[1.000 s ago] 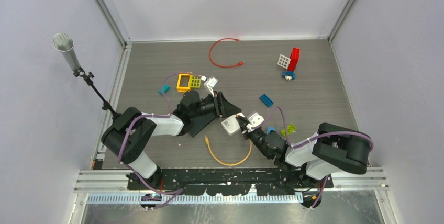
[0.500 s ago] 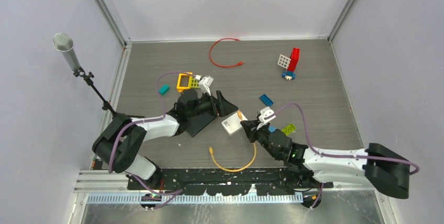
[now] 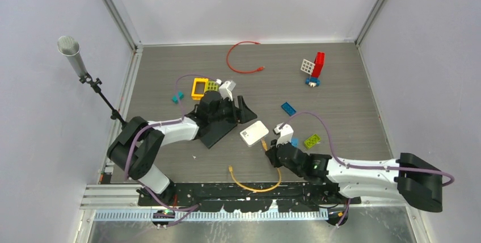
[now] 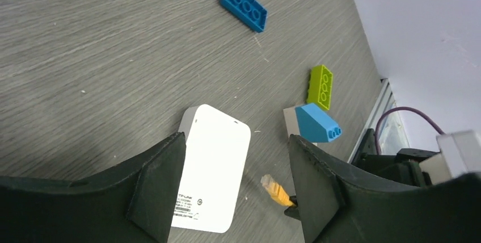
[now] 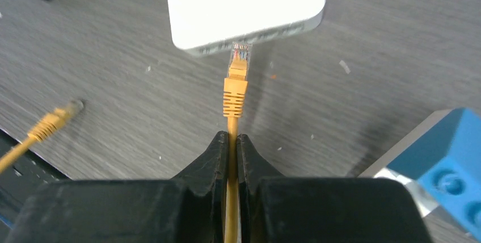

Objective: Insert the plug into the switch port
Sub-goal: Insert the connector into the switch port.

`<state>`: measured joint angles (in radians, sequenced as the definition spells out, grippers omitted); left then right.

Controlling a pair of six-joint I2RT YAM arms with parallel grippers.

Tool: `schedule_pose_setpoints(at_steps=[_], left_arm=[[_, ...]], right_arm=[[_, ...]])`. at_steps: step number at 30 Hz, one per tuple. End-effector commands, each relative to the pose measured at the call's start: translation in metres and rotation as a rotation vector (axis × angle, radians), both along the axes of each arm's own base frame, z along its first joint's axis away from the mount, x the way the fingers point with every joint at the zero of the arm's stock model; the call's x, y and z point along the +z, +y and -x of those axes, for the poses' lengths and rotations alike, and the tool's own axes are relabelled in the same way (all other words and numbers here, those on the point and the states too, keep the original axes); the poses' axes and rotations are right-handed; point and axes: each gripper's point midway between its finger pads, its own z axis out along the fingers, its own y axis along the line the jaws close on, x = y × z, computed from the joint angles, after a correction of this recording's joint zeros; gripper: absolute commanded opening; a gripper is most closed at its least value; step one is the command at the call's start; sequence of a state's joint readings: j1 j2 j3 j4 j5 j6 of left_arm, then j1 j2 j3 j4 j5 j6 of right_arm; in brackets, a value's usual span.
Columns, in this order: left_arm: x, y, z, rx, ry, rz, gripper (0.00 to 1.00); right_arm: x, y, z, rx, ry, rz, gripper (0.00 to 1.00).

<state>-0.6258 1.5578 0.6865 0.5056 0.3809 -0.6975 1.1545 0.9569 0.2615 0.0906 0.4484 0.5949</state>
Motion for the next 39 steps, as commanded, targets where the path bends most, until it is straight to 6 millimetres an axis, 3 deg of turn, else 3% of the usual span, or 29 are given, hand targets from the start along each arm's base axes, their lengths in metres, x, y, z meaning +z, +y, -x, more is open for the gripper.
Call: schedule_pose_setpoints(at_steps=[1, 10, 18, 25, 39], left_arm=[[-0.007, 0.0, -0.008, 0.002, 0.008, -0.049, 0.67], [-0.018, -0.01, -0.004, -0.045, 0.022, -0.099, 0.6], [-0.025, -0.024, 0.005, -0.093, 0.01, -0.154, 0.57], [-0.034, -0.023, 0.003, -0.085, 0.035, -0.18, 0.52], [-0.036, -0.022, 0.002, -0.073, 0.042, -0.192, 0.49]], right_arm=[[0.0, 0.017, 0.011, 0.02, 0.024, -0.004, 0.0], [-0.02, 0.02, 0.013, 0.027, -0.067, 0.127, 0.0], [-0.018, 0.019, 0.015, 0.035, -0.071, 0.112, 0.01], [-0.011, 0.022, 0.016, 0.092, -0.095, 0.094, 0.01], [-0.034, 0.033, 0.01, 0.154, 0.001, 0.155, 0.0]])
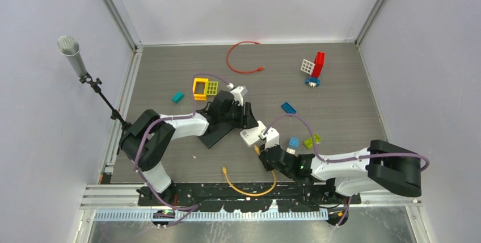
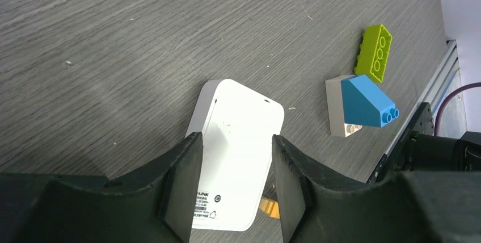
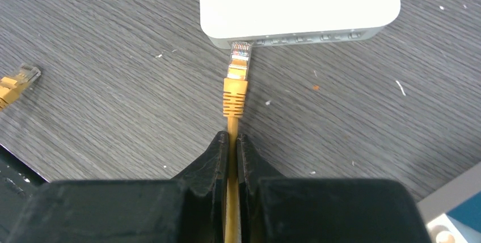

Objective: Insert the plug into the switch port
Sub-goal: Insert the connector into the switch port.

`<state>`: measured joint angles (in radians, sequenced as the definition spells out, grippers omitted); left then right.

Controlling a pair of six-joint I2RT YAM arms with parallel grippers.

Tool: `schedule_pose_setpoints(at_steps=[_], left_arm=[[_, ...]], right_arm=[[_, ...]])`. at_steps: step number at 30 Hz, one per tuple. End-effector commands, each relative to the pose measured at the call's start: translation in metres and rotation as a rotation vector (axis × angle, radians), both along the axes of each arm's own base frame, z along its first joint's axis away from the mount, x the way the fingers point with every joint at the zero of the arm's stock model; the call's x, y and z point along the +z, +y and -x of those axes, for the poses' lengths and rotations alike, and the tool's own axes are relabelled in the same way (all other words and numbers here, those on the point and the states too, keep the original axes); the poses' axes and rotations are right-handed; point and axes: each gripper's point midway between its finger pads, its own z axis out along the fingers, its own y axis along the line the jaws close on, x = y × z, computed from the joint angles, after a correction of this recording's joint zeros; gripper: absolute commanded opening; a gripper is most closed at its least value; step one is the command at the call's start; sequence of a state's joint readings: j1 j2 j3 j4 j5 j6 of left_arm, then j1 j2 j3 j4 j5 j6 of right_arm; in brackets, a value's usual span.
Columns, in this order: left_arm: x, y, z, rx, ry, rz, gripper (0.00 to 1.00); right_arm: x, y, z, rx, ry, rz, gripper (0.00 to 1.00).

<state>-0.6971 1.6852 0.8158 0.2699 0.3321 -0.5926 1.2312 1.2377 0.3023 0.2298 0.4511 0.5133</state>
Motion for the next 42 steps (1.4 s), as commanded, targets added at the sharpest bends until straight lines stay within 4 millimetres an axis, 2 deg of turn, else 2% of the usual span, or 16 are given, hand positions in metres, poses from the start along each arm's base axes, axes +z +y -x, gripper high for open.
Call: schedule_pose_setpoints(at_steps=[1, 15, 30, 42], left_arm=[[0.014, -0.007, -0.011, -0.004, -0.046, 0.019, 0.48], [0.012, -0.009, -0.009, -0.013, -0.039, 0.017, 0.41], [0.012, -0.007, -0.009, -0.008, -0.044, 0.004, 0.39], [0.011, -0.007, -0.009, -0.01, -0.041, 0.002, 0.38]], right_arm=[[0.001, 0.01, -0.001, 0.036, 0.007, 0.009, 0.0], [0.003, 0.0, -0.009, 0.005, 0.01, 0.048, 0.0], [0.003, 0.015, -0.004, 0.088, 0.081, 0.036, 0.0], [0.013, 0.01, -0.016, 0.033, 0.017, 0.018, 0.01]])
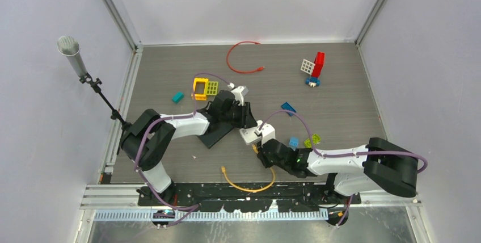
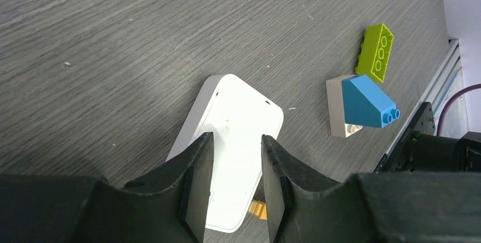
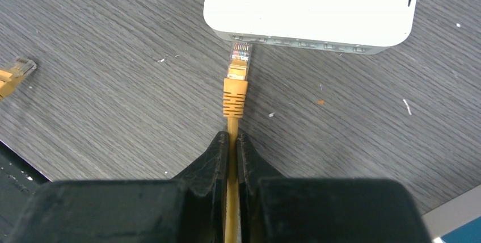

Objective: Insert the plug into the switch port
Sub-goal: Insert the connector into the switch port.

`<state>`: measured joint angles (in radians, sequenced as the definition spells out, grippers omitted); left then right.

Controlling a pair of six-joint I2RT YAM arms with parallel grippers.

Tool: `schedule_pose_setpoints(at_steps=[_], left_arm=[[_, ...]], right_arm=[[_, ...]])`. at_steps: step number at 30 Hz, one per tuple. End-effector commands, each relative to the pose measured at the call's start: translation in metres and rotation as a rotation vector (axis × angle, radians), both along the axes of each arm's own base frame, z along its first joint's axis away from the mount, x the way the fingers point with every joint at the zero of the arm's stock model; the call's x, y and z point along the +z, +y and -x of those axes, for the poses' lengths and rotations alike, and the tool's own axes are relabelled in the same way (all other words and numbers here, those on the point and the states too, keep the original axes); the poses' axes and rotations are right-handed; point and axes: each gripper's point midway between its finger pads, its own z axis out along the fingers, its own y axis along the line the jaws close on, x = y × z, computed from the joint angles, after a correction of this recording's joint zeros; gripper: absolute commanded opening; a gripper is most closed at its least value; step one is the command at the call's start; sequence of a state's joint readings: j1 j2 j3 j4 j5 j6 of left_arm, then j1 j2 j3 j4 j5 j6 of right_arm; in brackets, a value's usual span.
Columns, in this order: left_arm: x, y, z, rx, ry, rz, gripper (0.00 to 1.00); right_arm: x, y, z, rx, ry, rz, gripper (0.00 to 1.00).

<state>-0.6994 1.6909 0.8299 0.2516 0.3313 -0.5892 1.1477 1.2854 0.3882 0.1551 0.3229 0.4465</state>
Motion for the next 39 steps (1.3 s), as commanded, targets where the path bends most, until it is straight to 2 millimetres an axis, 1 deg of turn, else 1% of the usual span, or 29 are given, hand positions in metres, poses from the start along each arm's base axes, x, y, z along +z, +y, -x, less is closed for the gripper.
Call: schedule_pose_setpoints(at_steps=[1, 13, 20, 23, 26, 29, 34, 39], left_arm=[[0.011, -0.007, -0.008, -0.008, -0.045, 0.009, 0.38], [0.009, -0.007, -0.008, -0.008, -0.04, 0.005, 0.37], [0.007, -0.004, -0.009, 0.004, -0.039, -0.017, 0.37], [0.01, 0.005, -0.011, 0.041, -0.055, -0.046, 0.42], [0.016, 0.016, -0.014, 0.083, -0.086, -0.071, 0.5], [0.018, 0.021, -0.017, 0.102, -0.108, -0.089, 0.54], [0.008, 0.022, -0.019, 0.101, -0.094, -0.114, 0.58], [-0.001, 0.022, -0.018, 0.095, -0.071, -0.131, 0.59]], right_arm=[[0.014, 0.003, -0.009, -0.022, -0.044, -0.03, 0.0], [0.025, 0.015, -0.014, -0.001, -0.07, -0.059, 0.01], [0.024, 0.022, -0.014, 0.012, -0.061, -0.062, 0.01], [0.022, 0.022, -0.014, 0.013, -0.061, -0.055, 0.0], [0.019, 0.022, -0.013, 0.016, -0.055, -0.044, 0.0], [0.017, 0.02, -0.013, 0.015, -0.051, -0.036, 0.01], [0.016, 0.019, -0.012, 0.013, -0.05, -0.035, 0.01], [0.017, 0.021, -0.014, 0.012, -0.054, -0.039, 0.0]])
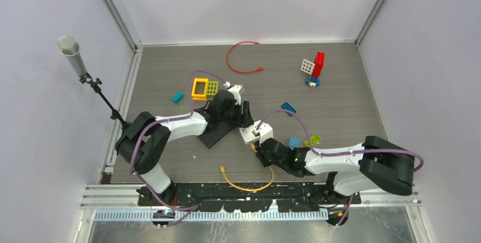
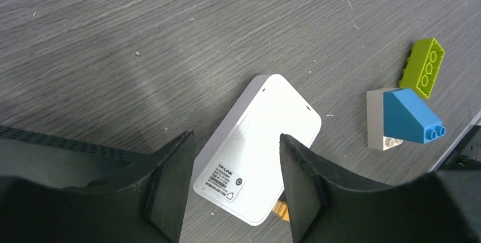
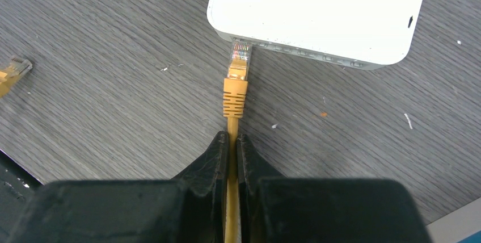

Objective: Insert the plug into the switch port
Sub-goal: Insert the connector into the switch port.

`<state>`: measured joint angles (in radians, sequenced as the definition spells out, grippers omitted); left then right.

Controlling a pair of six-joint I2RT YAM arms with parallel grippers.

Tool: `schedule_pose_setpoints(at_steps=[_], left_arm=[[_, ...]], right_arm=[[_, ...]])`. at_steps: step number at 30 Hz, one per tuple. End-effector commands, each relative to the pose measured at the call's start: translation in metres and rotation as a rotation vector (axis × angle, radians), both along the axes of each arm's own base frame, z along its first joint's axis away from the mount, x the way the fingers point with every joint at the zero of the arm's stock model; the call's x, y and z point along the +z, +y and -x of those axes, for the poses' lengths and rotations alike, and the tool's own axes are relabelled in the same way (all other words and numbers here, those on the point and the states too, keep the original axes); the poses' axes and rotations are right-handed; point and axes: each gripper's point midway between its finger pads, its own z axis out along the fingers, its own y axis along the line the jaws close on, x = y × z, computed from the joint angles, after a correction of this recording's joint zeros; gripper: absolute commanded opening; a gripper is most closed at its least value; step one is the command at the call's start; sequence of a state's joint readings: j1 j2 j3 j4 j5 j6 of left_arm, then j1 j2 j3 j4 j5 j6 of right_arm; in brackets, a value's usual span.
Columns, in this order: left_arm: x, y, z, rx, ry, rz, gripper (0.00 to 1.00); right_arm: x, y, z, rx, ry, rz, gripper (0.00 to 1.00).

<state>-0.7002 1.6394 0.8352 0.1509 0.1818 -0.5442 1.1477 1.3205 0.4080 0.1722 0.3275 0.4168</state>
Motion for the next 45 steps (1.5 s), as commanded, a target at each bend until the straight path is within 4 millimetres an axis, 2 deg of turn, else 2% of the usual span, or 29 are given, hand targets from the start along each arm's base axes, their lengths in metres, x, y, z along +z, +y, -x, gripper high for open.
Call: schedule_pose_setpoints(at_steps=[1, 6, 18, 25, 34, 45], left_arm=[[-0.003, -0.002, -0.005, -0.001, -0.009, -0.019, 0.59], [-0.011, -0.007, -0.003, -0.022, 0.019, -0.012, 0.59], [-0.019, -0.005, 0.017, -0.056, 0.069, 0.013, 0.41], [-0.025, -0.004, 0.021, -0.065, 0.077, 0.013, 0.35], [-0.028, -0.003, 0.02, -0.074, 0.069, -0.006, 0.33], [-0.026, -0.007, 0.023, -0.094, 0.073, 0.008, 0.31]], right_arm=[[0.018, 0.016, -0.01, -0.003, -0.037, -0.057, 0.0], [0.021, 0.016, -0.011, -0.005, -0.049, -0.056, 0.0], [0.024, 0.008, -0.013, -0.028, -0.066, -0.059, 0.01], [0.025, 0.005, -0.017, -0.062, -0.07, -0.055, 0.01], [0.025, -0.002, -0.019, -0.09, -0.075, -0.03, 0.0], [0.027, 0.003, -0.024, -0.08, -0.088, -0.028, 0.01]])
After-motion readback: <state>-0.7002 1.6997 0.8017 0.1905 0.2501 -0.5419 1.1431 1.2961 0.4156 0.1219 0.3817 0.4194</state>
